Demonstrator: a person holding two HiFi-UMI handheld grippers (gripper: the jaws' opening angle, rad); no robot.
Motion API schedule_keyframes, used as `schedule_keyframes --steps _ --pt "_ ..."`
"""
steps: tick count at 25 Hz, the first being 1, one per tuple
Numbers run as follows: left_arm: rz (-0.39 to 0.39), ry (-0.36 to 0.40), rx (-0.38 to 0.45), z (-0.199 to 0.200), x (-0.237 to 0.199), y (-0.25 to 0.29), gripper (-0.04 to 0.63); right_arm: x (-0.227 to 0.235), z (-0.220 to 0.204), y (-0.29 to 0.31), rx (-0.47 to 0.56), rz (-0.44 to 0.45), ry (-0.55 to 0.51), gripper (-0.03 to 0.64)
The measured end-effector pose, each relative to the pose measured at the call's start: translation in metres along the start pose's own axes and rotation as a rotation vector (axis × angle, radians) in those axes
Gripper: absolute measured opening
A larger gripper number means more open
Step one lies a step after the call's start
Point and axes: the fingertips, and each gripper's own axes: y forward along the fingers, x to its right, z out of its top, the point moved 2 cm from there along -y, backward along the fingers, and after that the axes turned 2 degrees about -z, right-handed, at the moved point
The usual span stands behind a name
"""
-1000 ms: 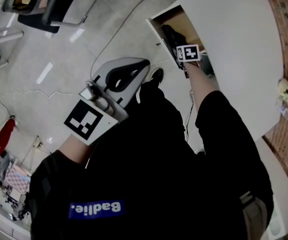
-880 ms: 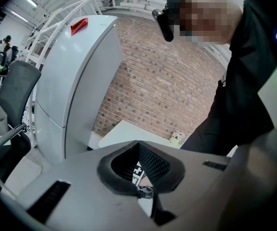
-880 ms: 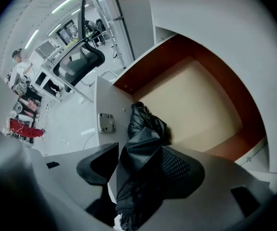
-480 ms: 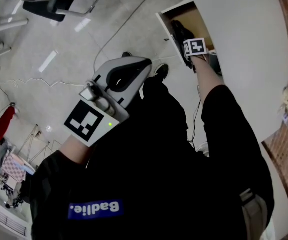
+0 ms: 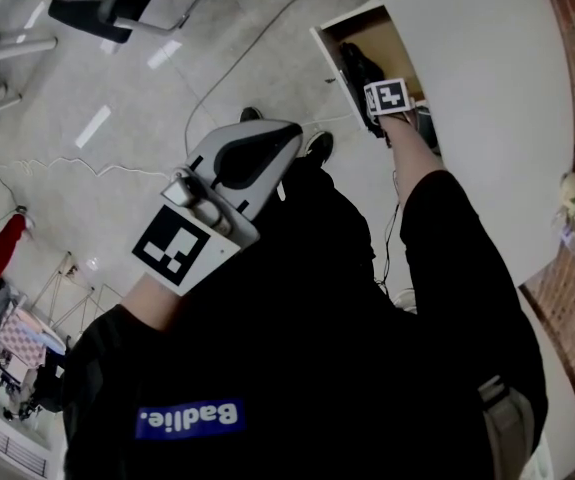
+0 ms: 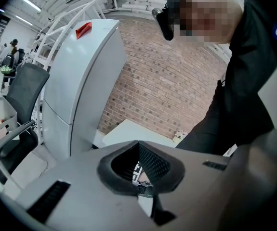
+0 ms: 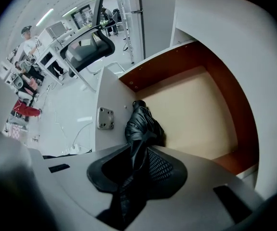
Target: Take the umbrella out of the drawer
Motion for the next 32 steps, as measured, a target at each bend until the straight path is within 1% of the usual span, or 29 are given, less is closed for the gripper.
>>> schedule_keyframes --steps 2,4,7,9,13,15,19,24,27,30,32 --pt "-0.003 0.003 0.004 0.001 0.003 -0.002 -0.003 -0.004 0.002 -0.004 0.015 0.007 -0.003 0.093" --pt "-0.008 0.003 0.006 0.002 0.007 -0.004 -0.003 -0.002 -0.004 -0.011 -0.010 -0.017 0.001 0.082" --pt "-0.016 0.005 0.009 0.004 0.011 -0.006 -0.003 -0.003 0.001 -0.021 0.029 -0.026 -0.007 0.067" --pt "-0.025 0.008 0.012 0.006 0.014 -0.007 -0.003 -0.002 -0.003 -0.028 0.022 -0.032 0.009 0.063" --pt "-0.046 0.012 0.019 0.012 0.018 -0.006 -0.003 -0.001 0.001 -0.041 0.066 -0.042 0.035 0.056" --pt "-0.058 0.016 0.024 0.016 0.019 -0.006 -0.003 -0.003 0.002 -0.049 0.067 -0.043 0.050 0.054" --pt "-0.083 0.027 0.033 0.024 0.023 -0.007 -0.003 -0.009 0.005 -0.069 0.088 -0.045 0.058 0.052" --pt "-0.118 0.039 0.043 0.033 0.029 -0.006 -0.003 -0.022 0.011 -0.098 0.117 -0.018 0.068 0.051" --pt "-0.146 0.047 0.052 0.039 0.032 -0.004 -0.003 -0.026 0.015 -0.120 0.131 -0.029 0.063 0.049" --pt "-0.177 0.054 0.066 0.047 0.035 -0.004 -0.003 -0.029 0.021 -0.143 0.133 -0.059 0.052 0.049" --pt "-0.196 0.064 0.072 0.052 0.039 -0.005 -0.003 -0.034 0.025 -0.157 0.141 -0.058 0.050 0.049"
